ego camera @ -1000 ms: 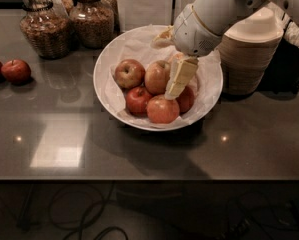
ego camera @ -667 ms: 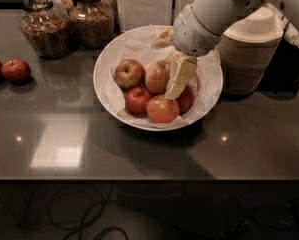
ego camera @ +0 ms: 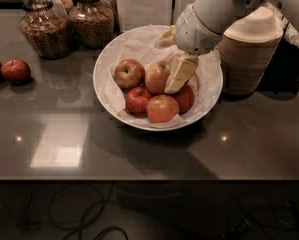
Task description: Pick apple from white bowl
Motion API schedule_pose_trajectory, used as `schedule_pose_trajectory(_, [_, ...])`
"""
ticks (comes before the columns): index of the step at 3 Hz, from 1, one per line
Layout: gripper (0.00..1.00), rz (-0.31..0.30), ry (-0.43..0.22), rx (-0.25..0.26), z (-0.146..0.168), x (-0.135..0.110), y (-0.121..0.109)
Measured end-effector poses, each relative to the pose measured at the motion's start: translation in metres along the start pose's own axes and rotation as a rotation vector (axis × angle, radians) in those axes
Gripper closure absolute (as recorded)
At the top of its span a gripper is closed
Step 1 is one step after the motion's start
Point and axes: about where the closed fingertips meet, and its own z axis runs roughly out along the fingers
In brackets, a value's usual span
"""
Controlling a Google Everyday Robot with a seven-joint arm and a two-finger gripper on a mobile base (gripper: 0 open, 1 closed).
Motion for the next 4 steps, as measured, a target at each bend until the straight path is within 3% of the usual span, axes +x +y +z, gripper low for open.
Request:
schedule_pose_trajectory(1, [0.23, 0.004, 0.005, 0.005, -0.0016, 0.0023, -0.0005])
schedule_pose_trajectory(2, [0.04, 0.004, 0.005, 0.005, -0.0016, 0.0022, -0.0005])
schedule_pose_trajectory(4, [0.63, 0.004, 0.005, 0.005, -0.0015, 0.0022, -0.0005])
